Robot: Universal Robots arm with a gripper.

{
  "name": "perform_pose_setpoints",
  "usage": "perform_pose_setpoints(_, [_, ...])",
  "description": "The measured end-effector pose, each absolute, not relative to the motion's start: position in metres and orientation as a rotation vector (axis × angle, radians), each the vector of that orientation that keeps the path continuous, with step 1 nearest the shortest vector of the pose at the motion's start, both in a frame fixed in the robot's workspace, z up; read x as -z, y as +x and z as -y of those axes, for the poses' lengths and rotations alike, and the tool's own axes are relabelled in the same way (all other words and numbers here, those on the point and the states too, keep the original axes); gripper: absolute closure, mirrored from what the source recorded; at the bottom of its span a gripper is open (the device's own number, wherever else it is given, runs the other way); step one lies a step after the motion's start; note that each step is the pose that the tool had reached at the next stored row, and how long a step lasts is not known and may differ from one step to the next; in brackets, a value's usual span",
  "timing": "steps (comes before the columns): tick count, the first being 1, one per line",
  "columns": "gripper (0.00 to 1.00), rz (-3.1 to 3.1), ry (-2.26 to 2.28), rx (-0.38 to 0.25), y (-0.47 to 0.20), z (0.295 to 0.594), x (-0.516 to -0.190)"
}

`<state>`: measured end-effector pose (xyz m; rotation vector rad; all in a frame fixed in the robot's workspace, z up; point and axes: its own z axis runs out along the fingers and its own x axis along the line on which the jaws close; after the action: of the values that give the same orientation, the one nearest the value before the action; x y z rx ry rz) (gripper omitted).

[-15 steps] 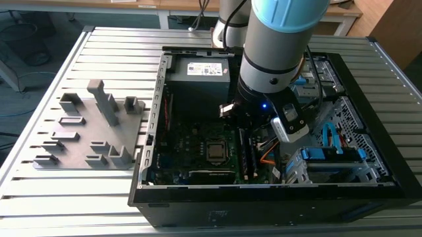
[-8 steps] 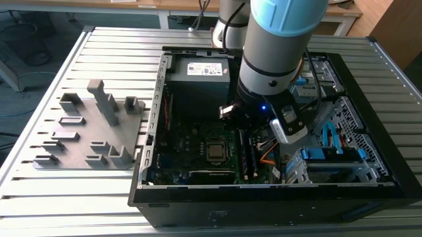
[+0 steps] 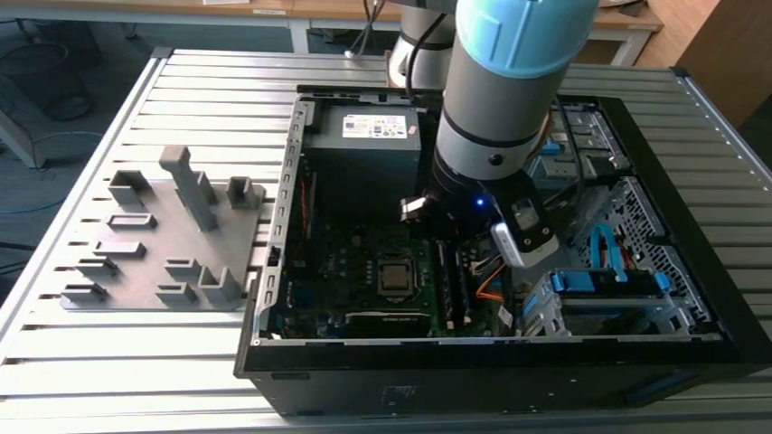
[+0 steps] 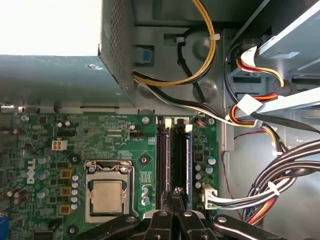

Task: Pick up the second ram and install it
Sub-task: 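Press down the second ram until it locks into place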

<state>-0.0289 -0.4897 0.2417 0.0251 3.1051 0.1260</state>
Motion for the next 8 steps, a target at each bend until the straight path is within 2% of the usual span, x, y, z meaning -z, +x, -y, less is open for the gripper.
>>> perform_pose_setpoints(8, [0.9, -3.105, 0.025, -0.126, -0.0289, 0.4878, -0.2331])
